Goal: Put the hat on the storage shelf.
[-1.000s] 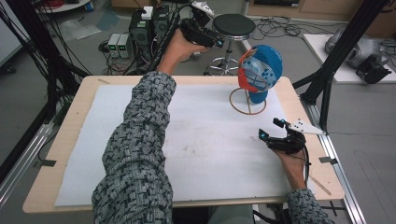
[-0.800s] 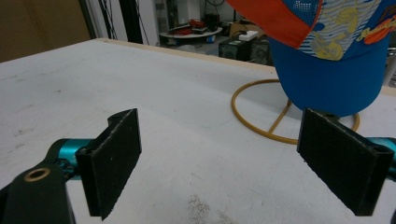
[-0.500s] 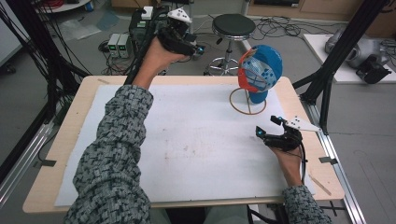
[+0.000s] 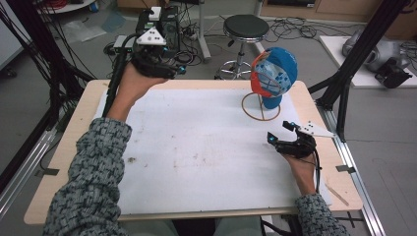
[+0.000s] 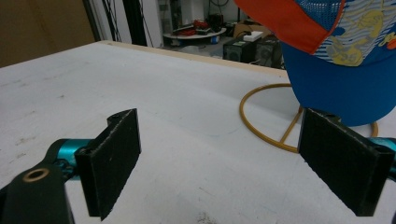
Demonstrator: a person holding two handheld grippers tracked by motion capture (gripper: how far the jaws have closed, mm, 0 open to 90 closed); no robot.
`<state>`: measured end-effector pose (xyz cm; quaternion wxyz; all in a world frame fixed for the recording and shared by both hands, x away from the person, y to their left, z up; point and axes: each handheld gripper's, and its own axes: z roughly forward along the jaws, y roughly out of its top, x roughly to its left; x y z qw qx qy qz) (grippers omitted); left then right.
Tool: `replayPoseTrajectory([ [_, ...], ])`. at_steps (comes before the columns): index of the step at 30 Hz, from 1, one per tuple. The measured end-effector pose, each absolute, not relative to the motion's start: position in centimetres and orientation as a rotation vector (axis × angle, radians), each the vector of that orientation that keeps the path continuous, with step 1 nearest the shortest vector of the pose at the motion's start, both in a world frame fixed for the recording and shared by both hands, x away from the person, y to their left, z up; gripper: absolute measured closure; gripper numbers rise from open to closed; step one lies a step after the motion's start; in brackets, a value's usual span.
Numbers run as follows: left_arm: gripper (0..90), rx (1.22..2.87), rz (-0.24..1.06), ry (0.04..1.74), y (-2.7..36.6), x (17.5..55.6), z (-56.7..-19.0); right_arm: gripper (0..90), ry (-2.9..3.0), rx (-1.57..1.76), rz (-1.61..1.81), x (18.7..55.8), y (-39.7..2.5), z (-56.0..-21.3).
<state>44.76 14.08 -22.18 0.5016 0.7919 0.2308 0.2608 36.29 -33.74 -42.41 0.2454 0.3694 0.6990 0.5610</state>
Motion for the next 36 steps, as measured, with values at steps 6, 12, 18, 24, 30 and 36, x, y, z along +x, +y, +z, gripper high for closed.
replayPoseTrajectory([
  [6,37.5,1.861,0.646,0.615,16.8,42.2,-24.8,12.7,1.916,1.012,1.525,36.2,-33.6,-42.4],
  [12,37.2,1.818,0.666,0.685,19.0,39.5,-28.6,12.7,1.918,1.013,1.522,36.3,-33.5,-42.5],
  [18,37.2,1.765,0.657,0.734,21.3,37.0,-32.4,12.7,1.924,1.019,1.518,36.2,-33.5,-42.5],
  [24,36.2,1.734,0.668,0.799,22.9,35.1,-35.6,12.7,1.927,1.013,1.507,36.2,-33.4,-42.5],
  [30,35.1,1.719,0.663,0.830,23.6,34.1,-37.9,12.7,1.927,1.020,1.507,36.2,-33.4,-42.5],
  [36,35.1,1.706,0.657,0.828,23.9,33.7,-38.5,12.7,1.931,1.024,1.492,36.2,-33.4,-42.5],
])
